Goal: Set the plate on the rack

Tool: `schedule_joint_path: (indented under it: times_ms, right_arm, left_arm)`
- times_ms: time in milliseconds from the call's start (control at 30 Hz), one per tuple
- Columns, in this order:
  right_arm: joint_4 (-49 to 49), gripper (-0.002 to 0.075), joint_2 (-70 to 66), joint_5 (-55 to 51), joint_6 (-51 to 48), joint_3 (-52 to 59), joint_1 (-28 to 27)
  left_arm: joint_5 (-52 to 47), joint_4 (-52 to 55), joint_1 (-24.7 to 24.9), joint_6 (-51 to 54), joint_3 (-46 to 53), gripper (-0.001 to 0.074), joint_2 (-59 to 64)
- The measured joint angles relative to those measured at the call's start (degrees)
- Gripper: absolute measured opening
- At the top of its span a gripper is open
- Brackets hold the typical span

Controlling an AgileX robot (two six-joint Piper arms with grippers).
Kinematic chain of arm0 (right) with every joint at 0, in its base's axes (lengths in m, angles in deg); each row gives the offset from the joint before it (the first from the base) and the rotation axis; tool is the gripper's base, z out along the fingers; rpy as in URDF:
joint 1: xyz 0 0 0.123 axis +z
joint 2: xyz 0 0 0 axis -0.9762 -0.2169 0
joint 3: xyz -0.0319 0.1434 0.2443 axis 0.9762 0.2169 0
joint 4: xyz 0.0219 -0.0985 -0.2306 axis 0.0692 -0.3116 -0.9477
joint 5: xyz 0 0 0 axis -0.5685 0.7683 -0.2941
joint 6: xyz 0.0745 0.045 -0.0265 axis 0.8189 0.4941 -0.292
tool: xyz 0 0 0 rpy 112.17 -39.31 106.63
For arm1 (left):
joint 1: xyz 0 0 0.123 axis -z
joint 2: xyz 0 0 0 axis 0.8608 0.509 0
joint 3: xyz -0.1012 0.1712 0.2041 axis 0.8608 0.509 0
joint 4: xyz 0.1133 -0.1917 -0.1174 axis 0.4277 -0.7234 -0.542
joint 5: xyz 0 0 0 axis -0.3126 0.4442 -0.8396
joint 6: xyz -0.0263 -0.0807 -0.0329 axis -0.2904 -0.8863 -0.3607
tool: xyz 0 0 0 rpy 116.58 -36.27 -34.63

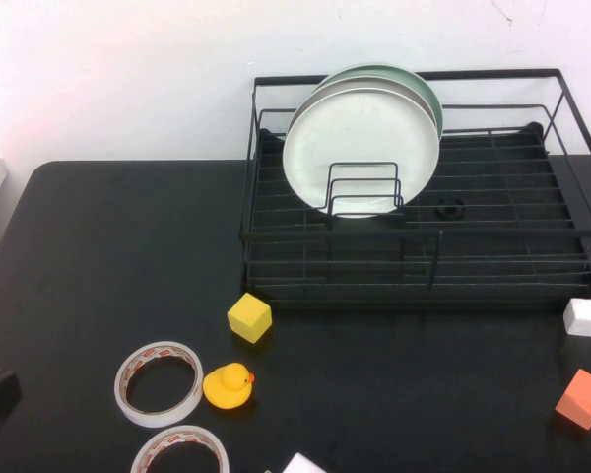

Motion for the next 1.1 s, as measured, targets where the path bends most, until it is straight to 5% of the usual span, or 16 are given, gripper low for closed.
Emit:
schedule_joint_path:
  times_ms: [433,800,867,1100]
  right_arm:
    - [-5.69,0.0012,0.0,1.22,0.34,3.53,0.0]
    - [-13.74,0.0012,1.16,22.35,1.49,17.58,0.0]
    - [-21.52,0.0012,2.32,23.57,8.88,20.91,-0.03]
    - [-67.23,0.0012,11.14,25.56,68.11,32.62,-0.03]
  left_arm:
    - [0.0,0.0,0.0,0.0,0.0,-0.0001,0.0]
    - [-0.18,0.0,0.0,0.0,0.0,-0.0002,0.0]
    - [-0.18,0.0,0.0,0.0,0.0,-0.0002,0.0]
    - [-0.18,0.0,0.0,0.0,0.0,-0.0001,0.0]
